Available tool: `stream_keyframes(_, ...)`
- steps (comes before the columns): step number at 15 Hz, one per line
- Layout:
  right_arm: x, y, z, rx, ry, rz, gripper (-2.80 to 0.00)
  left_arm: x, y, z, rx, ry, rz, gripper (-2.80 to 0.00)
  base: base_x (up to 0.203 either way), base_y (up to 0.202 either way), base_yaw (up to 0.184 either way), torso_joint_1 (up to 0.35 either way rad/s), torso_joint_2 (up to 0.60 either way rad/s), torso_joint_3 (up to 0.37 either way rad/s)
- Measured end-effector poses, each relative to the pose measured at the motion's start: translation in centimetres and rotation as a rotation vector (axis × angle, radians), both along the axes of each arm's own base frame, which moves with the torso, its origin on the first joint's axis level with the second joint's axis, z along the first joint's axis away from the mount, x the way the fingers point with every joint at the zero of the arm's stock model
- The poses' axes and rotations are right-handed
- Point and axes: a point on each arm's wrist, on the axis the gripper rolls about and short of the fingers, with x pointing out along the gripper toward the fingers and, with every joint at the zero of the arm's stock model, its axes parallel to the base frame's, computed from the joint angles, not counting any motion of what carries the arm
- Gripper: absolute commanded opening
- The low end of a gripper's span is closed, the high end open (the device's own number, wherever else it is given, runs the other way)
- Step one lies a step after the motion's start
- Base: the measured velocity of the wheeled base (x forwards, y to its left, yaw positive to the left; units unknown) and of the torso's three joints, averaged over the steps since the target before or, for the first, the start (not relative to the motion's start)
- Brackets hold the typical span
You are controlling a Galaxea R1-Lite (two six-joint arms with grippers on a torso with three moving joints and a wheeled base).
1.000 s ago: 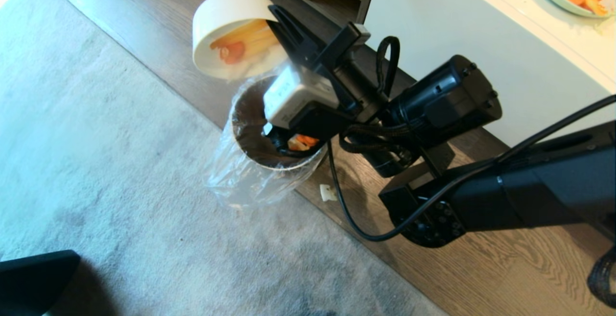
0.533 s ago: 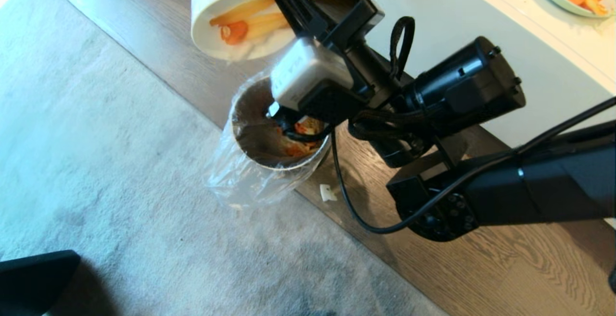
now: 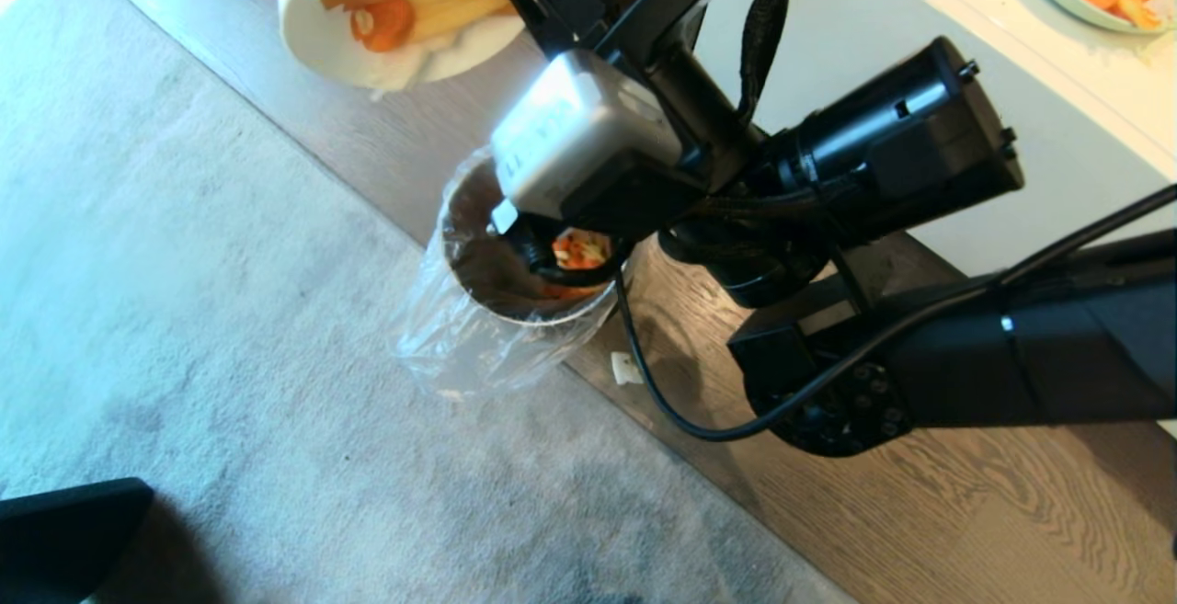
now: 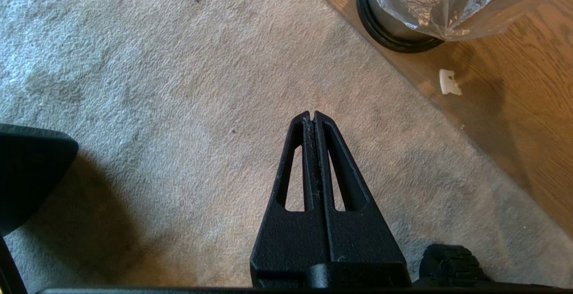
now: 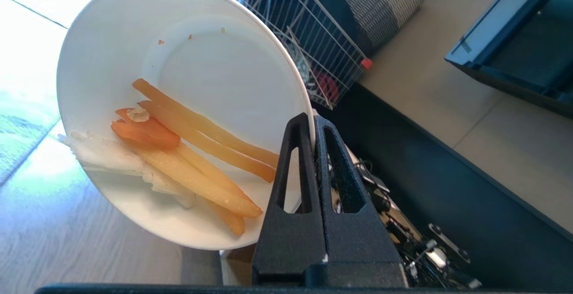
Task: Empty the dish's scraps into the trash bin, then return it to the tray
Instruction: Pour the leftover food from the bowl into the trash can
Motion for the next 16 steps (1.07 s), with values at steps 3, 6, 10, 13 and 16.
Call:
stream_keyframes(3,-0.45,0.35,-0.13,-0.006,-0.001,0.014,-2.8,0.0,0.0,0.0,0.0,0.0,0.0,-2.8,0.0,0.0,0.0,0.0,0.0,0.0)
stream_keyframes(6,-0.6,0.42,-0.54,-0.029,-0.002,0.027,-2.8,0.0,0.0,0.0,-0.001,0.0,0.0,-2.8,0.0,0.0,0.0,0.0,0.0,0.0)
stream_keyframes(10,-0.81,0.37,-0.67,-0.059,-0.032,0.052,-2.8,0.0,0.0,0.0,0.0,0.0,0.0,-2.8,0.0,0.0,0.0,0.0,0.0,0.0)
stream_keyframes(13,-0.88,0.35,-0.65,-0.07,-0.06,0.049,-2.8,0.0,0.0,0.0,0.0,0.0,0.0,-2.8,0.0,0.0,0.0,0.0,0.0,0.0)
stream_keyframes(16,-0.84,0.33,-0.65,-0.071,-0.06,0.048,-2.8,0.0,0.0,0.0,0.0,0.0,0.0,-2.8,0.0,0.0,0.0,0.0,0.0,0.0)
